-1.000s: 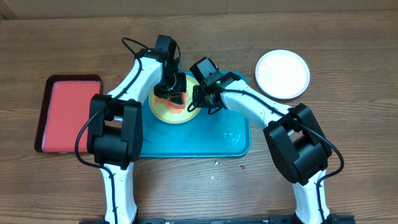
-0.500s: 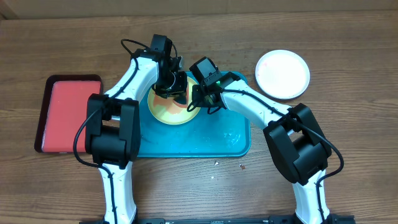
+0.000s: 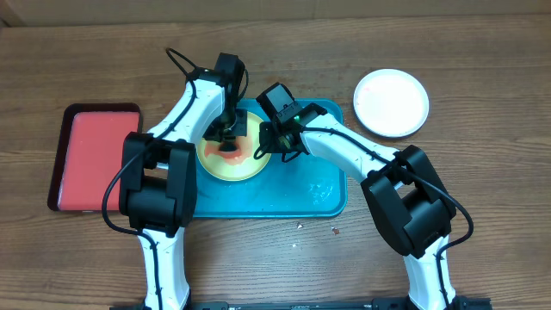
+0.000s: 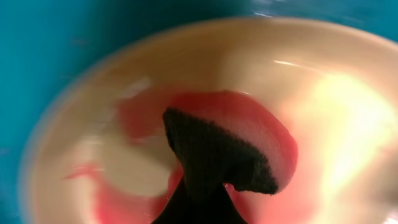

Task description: Clean dirty plates on tray and stack at the side

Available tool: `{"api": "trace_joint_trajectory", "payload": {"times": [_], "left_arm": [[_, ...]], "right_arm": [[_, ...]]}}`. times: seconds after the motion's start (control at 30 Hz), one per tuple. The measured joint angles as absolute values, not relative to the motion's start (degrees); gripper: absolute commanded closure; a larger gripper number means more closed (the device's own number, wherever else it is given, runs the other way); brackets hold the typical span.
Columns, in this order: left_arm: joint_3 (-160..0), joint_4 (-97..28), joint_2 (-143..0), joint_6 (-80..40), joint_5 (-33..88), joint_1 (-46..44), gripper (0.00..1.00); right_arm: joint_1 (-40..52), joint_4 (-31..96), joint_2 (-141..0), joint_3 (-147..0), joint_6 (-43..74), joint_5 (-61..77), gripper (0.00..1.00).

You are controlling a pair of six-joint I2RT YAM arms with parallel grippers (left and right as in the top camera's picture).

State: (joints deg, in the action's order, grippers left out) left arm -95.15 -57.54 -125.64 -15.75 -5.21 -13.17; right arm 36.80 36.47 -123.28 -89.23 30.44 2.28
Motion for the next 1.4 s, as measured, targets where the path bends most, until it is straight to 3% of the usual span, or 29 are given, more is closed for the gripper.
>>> {"api": "trace_joint_trajectory", "payload": {"times": [0.33, 0.53, 0.83, 1.13, 1.4], "left_arm": [[-95.0, -58.2, -124.0, -22.2, -12.8, -9.9, 0.96], [-94.7, -58.1, -114.4, -24.1, -12.1, -7.2, 0.96], [-95.0, -59.4, -100.6, -24.6, -7.0, 7.5, 0.96], [-95.0, -62.0, -104.4, -25.0, -4.2, 19.1, 0.96], [-95.0, -62.2, -107.0, -26.3, -3.6, 23.4, 0.96]], "right_arm": [[36.8, 36.5, -123.3, -89.2, 30.4, 2.3, 0.96], [36.8, 36.6, -123.3, -89.3, 28.6, 2.1, 0.96], [37.1, 43.2, -123.3, -94.9, 22.2, -0.1, 0.96], [43.3, 57.0, -123.3, -108.9, 11.7, -26.1, 0.96], [51.9, 52.0, -123.2, -112.0, 0.0, -54.9, 0.96]]}}
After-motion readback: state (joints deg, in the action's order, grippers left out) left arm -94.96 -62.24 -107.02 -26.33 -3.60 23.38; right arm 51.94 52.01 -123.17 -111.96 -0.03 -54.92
